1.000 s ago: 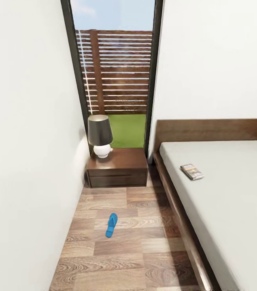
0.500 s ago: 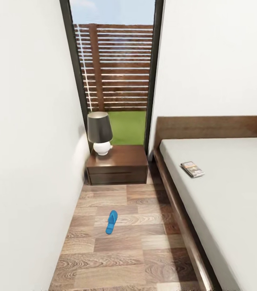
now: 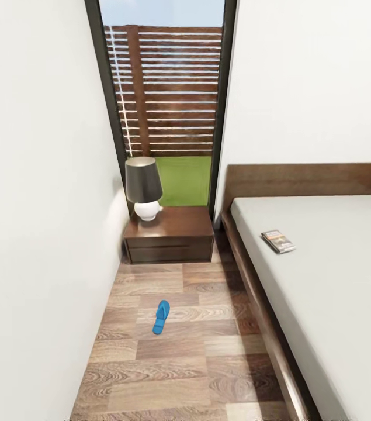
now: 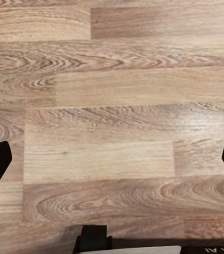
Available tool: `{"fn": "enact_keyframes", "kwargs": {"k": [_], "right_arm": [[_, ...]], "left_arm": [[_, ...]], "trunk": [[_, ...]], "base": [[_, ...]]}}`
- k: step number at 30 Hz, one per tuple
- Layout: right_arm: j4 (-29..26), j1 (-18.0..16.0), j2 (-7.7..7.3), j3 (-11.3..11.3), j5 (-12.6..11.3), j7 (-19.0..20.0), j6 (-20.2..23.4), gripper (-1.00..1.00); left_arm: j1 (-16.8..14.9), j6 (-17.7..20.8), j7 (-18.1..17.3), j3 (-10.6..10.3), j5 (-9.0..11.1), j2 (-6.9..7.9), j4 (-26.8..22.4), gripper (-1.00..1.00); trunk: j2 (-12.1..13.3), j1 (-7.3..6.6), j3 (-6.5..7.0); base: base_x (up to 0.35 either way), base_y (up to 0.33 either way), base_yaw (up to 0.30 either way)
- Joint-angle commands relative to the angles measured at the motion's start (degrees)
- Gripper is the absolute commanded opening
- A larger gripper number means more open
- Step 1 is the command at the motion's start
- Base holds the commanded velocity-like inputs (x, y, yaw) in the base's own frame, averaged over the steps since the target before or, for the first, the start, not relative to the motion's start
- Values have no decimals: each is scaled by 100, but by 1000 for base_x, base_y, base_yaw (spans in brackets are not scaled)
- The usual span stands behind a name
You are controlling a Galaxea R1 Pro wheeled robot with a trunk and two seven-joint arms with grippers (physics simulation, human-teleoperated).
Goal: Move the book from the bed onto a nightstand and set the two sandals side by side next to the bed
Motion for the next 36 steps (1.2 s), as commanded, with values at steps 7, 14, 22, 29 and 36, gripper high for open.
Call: {"fn": "enact_keyframes", "kwargs": {"k": [7,14,22,29,36], "right_arm": [[-624,-8,779,1,38,-32,822,100],[-1079,-34,896,7,45,-29,1092,100],[-1123,-38,904,9,50,-9,1192,100],[-1219,-38,899,9,44,43,1137,100],[-2002,-41,902,7,44,7,1287,100]], "left_arm": [[-202,386,4,-1,-3,-71,-379,100],[-503,1410,-93,-7,10,-106,-1157,100],[-735,1558,-1247,0,16,-116,-1268,100],[-760,1483,-1456,17,17,18,-1054,100],[-762,1267,-1467,19,12,35,-895,100]], "trunk": [[-2,-1,-68],[-2,-1,-131],[-2,-1,-203],[-2,-1,-263],[-2,-1,-322]], "base": [[0,0,0],[0,0,0],[0,0,0],[0,0,0],[0,0,0]]}}
